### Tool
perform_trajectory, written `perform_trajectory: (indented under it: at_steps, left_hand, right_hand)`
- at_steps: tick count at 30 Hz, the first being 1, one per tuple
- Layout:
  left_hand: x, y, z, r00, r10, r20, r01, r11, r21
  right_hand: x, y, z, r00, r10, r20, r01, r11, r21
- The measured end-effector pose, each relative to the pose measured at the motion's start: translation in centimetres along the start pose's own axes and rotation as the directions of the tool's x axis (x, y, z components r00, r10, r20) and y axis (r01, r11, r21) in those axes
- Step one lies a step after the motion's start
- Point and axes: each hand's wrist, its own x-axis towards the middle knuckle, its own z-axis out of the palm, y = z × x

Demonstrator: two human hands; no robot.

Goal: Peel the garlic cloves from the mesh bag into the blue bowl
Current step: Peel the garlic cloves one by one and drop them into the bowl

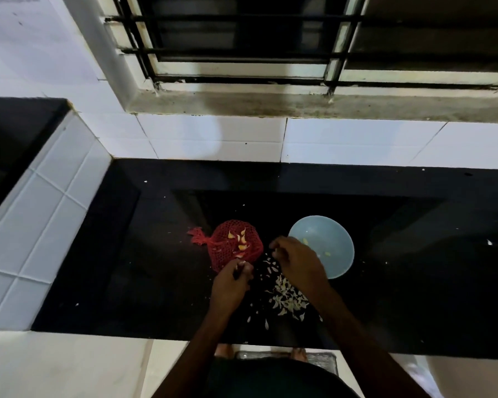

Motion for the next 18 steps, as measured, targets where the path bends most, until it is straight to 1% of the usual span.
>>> perform_trajectory:
  at_steps: [3, 7, 9, 12, 14, 16, 18]
  left_hand:
    - [-0.1, -0.6, -2.1, 0.998, -0.025, -0.065, 0.022, 0.998, -0.059]
    - [-0.1, -1.0, -3.5, 0.997, -0.032, -0.075, 0.026, 0.996, -0.083]
    - [0.0, -1.4, -3.9, 0.997, -0.035, -0.067, 0.03, 0.997, -0.068]
    - [-0.1, -1.7, -4.2, 0.998, -0.041, -0.045, 0.038, 0.998, -0.052]
    - [0.1, -1.9, -4.5, 0.998, -0.035, -0.045, 0.033, 0.998, -0.052]
    - [0.1, -2.0, -4.7, 0.999, -0.025, -0.039, 0.023, 0.999, -0.044]
    - [0.4, -2.1, -4.9, 0.999, -0.014, -0.034, 0.012, 0.999, -0.051]
  right_hand:
    - [4.1, -2.9, 2.3, 0.997, -0.063, 0.051, 0.065, 0.997, -0.037]
    - [8.6, -4.0, 4.3, 0.99, -0.013, 0.138, 0.033, 0.989, -0.142]
    - [9.5, -4.4, 5.2, 0.981, -0.026, 0.191, 0.059, 0.984, -0.165]
    - [10.1, -5.5, 6.3, 0.968, -0.086, 0.235, 0.133, 0.973, -0.189]
    - [10.6, -6.3, 7.0, 0.955, -0.118, 0.273, 0.185, 0.954, -0.234]
    - [11.1, -6.7, 7.7, 0.938, -0.13, 0.32, 0.224, 0.934, -0.277]
    - [11.6, -6.8, 8.1, 0.935, -0.132, 0.33, 0.239, 0.921, -0.308]
